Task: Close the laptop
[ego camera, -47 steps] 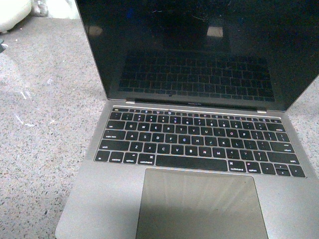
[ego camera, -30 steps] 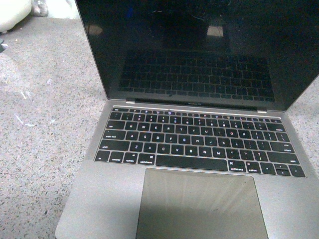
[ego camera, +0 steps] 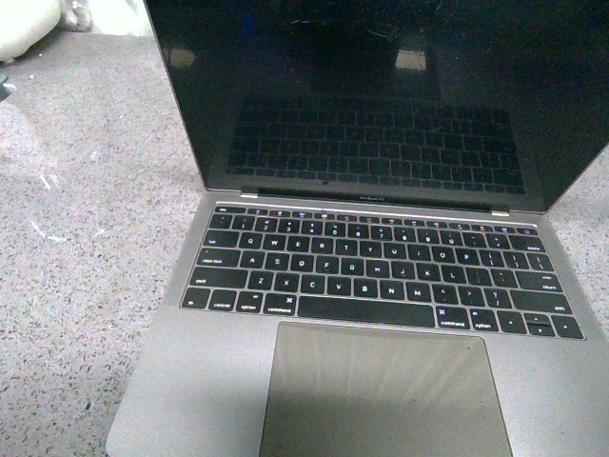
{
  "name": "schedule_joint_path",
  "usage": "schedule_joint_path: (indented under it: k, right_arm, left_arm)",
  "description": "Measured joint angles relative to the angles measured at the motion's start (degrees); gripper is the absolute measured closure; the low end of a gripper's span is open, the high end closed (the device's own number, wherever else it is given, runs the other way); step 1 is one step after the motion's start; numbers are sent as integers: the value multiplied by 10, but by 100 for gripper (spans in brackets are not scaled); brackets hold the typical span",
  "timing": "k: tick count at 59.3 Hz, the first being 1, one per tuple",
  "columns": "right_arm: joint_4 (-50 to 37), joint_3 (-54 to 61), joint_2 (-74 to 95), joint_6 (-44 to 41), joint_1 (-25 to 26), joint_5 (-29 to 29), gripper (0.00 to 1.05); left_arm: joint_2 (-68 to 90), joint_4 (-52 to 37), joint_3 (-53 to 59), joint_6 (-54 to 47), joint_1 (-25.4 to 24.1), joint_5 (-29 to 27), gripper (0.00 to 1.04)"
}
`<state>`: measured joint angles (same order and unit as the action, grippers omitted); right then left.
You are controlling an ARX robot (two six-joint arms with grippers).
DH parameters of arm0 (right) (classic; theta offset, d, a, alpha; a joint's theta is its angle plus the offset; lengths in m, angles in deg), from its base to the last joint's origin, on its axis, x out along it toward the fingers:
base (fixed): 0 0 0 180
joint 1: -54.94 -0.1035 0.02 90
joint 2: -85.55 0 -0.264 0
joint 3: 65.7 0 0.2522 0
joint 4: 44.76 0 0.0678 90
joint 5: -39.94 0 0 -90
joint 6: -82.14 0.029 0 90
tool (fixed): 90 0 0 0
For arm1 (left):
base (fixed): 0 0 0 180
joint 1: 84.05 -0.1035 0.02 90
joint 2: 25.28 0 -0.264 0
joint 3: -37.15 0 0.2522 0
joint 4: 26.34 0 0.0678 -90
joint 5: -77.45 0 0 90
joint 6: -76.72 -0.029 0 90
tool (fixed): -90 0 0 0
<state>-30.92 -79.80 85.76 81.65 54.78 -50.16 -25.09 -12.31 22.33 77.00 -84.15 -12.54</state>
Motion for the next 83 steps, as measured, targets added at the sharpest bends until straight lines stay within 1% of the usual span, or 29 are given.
schedule_joint_path:
  k: [83]
  right_arm:
    - [0,0,0,0,0,0,9]
  left_arm:
    - [0,0,0,0,0,0,6]
